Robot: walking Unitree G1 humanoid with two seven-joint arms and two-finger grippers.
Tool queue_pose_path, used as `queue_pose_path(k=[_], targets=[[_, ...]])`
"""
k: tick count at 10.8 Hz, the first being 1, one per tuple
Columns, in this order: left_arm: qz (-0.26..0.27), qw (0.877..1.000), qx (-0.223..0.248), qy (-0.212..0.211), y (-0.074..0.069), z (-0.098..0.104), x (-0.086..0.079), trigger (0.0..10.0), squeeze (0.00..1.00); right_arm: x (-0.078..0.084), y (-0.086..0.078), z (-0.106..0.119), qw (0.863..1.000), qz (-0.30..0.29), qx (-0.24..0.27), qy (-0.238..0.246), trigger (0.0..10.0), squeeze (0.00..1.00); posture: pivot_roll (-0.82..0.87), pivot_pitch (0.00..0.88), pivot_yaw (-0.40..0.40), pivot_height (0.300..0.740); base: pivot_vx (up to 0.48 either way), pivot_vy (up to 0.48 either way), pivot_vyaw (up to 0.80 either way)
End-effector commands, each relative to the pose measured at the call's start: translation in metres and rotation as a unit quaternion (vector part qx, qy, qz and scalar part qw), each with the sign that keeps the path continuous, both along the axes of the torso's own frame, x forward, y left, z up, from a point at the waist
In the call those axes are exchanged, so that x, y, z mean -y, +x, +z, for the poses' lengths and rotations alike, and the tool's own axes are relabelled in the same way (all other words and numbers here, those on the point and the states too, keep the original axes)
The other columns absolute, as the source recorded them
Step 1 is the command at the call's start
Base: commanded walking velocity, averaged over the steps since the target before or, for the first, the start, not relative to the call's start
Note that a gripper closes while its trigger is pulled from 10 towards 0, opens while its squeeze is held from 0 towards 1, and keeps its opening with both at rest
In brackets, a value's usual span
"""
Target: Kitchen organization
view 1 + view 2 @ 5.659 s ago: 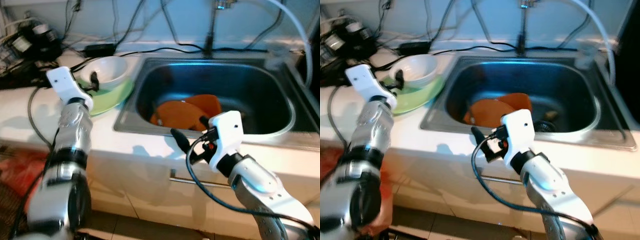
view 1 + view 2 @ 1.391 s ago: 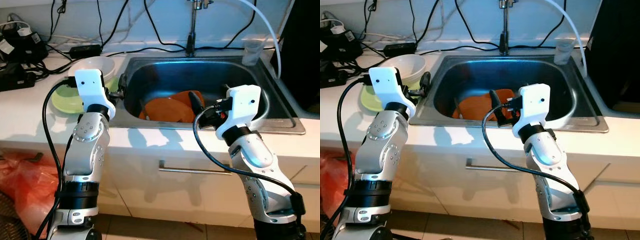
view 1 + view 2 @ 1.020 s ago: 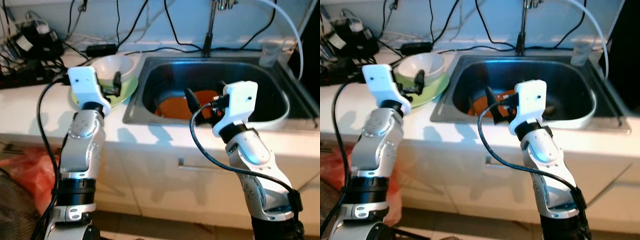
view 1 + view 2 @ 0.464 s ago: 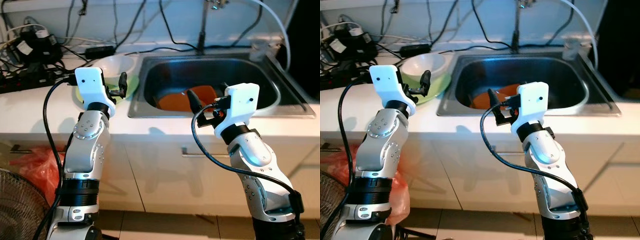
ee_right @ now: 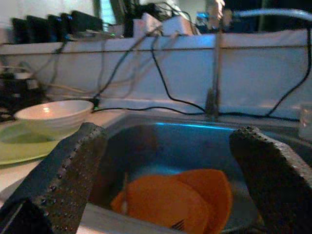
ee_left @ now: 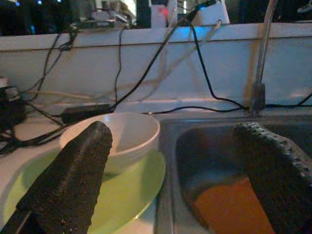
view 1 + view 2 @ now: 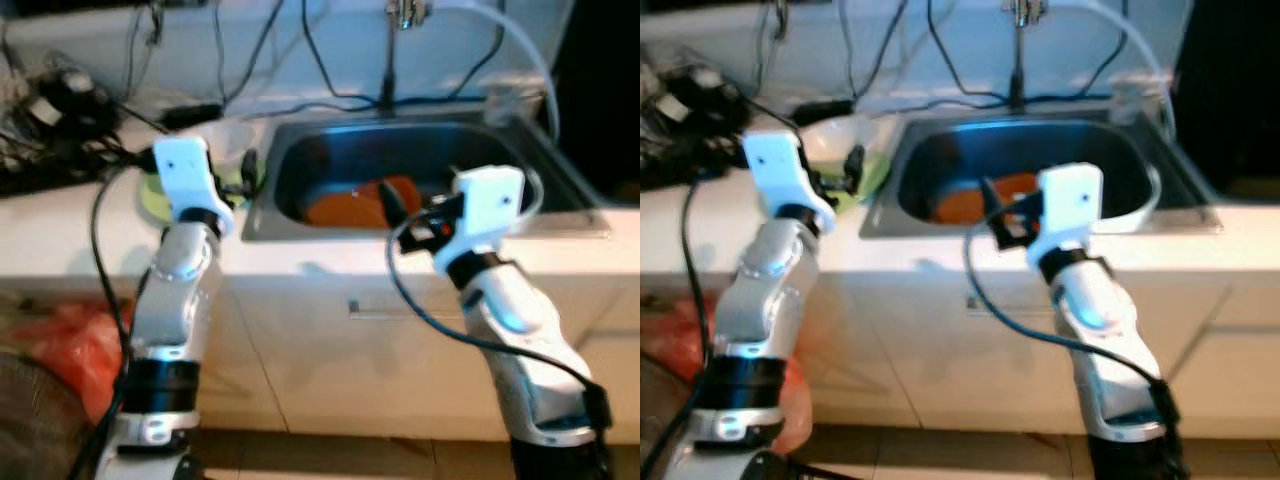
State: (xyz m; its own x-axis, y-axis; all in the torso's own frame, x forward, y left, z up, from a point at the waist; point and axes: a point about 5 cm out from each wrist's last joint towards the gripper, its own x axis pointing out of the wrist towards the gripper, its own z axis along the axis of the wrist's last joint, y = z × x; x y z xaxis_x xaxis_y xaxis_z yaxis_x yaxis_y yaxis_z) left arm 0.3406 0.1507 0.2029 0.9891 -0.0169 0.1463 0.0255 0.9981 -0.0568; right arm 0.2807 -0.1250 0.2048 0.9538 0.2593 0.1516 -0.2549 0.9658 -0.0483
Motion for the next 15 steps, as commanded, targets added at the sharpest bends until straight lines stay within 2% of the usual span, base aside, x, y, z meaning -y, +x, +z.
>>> queue_pose_path(k=[1, 3, 4, 8, 11, 13, 15], targets=[[0.01, 1.0, -0.008, 0.005, 0.001, -0.001, -0.007, 10.0, 0.0, -0.007, 0.0, 0.003, 1.0, 0.012, 0.006, 0.003, 10.0, 0.0, -0.1, 0.0, 0.106, 0.74, 0.454, 0.0, 0.0], [0.008, 1.0, -0.008, 0.006, 0.001, -0.001, -0.006, 10.0, 0.0, -0.007, 0.0, 0.002, 1.0, 0.012, 0.004, 0.003, 10.0, 0.0, -0.1, 0.0, 0.106, 0.74, 0.446, 0.0, 0.0], [0.005, 1.0, -0.002, -0.007, 0.0, 0.0, -0.005, 10.0, 0.0, -0.006, 0.0, 0.002, 1.0, 0.012, 0.004, 0.003, 10.0, 0.0, -0.1, 0.0, 0.106, 0.74, 0.439, 0.0, 0.0], [-0.002, 1.0, 0.004, -0.008, -0.004, 0.0, 0.0, 10.0, 0.0, -0.007, 0.0, 0.001, 1.0, 0.013, 0.003, 0.002, 10.0, 0.0, -0.1, 0.0, 0.106, 0.74, 0.0, 0.0, 0.0], [0.01, 1.0, 0.002, -0.001, -0.002, 0.0, -0.004, 10.0, 0.0, -0.007, 0.0, 0.001, 1.0, 0.016, 0.003, 0.002, 10.0, 0.0, -0.1, 0.0, 0.105, 0.74, 0.0, 0.0, 0.0], [0.02, 1.0, -0.003, 0.002, -0.001, -0.001, -0.009, 10.0, 0.0, -0.008, -0.001, 0.002, 1.0, 0.028, 0.005, 0.002, 10.0, 0.0, -0.1, 0.0, 0.103, 0.74, 0.0, 0.0, 0.0], [0.025, 1.0, -0.012, 0.007, 0.001, -0.004, -0.009, 10.0, 0.0, -0.016, -0.006, 0.005, 0.996, 0.086, 0.003, 0.009, 10.0, 0.0, -0.1, 0.0, 0.107, 0.74, 0.0, 0.0, 0.0]])
